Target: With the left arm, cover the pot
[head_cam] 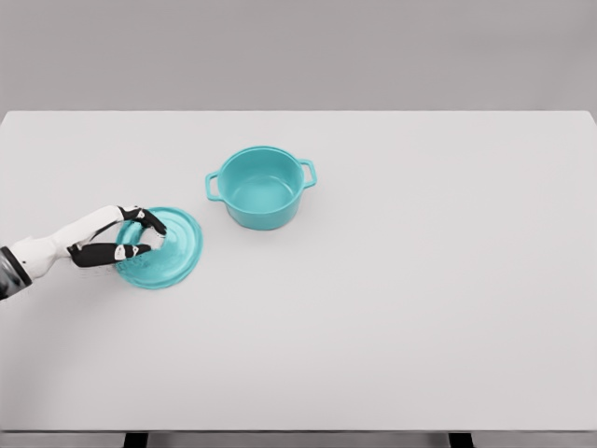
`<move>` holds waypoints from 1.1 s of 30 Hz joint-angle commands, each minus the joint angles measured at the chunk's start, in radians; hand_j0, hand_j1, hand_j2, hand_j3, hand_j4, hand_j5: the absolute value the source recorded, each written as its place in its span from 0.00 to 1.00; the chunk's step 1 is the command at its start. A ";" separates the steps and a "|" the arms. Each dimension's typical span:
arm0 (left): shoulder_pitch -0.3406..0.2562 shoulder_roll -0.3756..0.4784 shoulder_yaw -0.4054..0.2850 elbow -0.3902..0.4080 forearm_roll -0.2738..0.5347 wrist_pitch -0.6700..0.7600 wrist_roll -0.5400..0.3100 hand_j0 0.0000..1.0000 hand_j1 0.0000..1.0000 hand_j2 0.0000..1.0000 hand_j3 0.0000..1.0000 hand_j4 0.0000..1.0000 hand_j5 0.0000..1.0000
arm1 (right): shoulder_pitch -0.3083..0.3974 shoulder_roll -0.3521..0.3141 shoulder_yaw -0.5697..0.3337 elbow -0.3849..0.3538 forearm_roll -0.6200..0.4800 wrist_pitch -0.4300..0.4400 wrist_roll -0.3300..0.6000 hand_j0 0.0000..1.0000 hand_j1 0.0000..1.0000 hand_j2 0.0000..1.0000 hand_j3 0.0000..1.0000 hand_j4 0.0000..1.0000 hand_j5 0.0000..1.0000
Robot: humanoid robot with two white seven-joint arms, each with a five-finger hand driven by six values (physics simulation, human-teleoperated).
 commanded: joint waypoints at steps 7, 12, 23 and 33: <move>-0.015 0.014 0.007 -0.002 0.013 0.001 -0.006 0.52 0.52 0.52 0.52 0.52 0.52 | 0.000 0.000 0.000 0.000 0.001 0.000 0.000 1.00 1.00 1.00 1.00 1.00 1.00; -0.011 0.012 -0.001 -0.008 0.001 -0.001 -0.006 0.66 0.66 0.66 0.66 0.66 0.66 | 0.000 0.000 0.000 0.000 0.001 0.000 0.000 1.00 1.00 1.00 1.00 1.00 1.00; -0.005 -0.012 -0.022 0.021 -0.091 -0.013 0.017 0.76 0.76 0.76 0.76 0.76 0.76 | 0.000 0.000 0.000 0.000 0.002 0.000 0.000 1.00 1.00 1.00 1.00 1.00 1.00; -0.006 -0.043 -0.037 0.079 -0.091 -0.084 0.030 0.40 0.40 0.40 0.40 0.40 0.40 | 0.000 0.000 0.000 0.000 0.001 0.000 0.000 1.00 1.00 1.00 1.00 1.00 1.00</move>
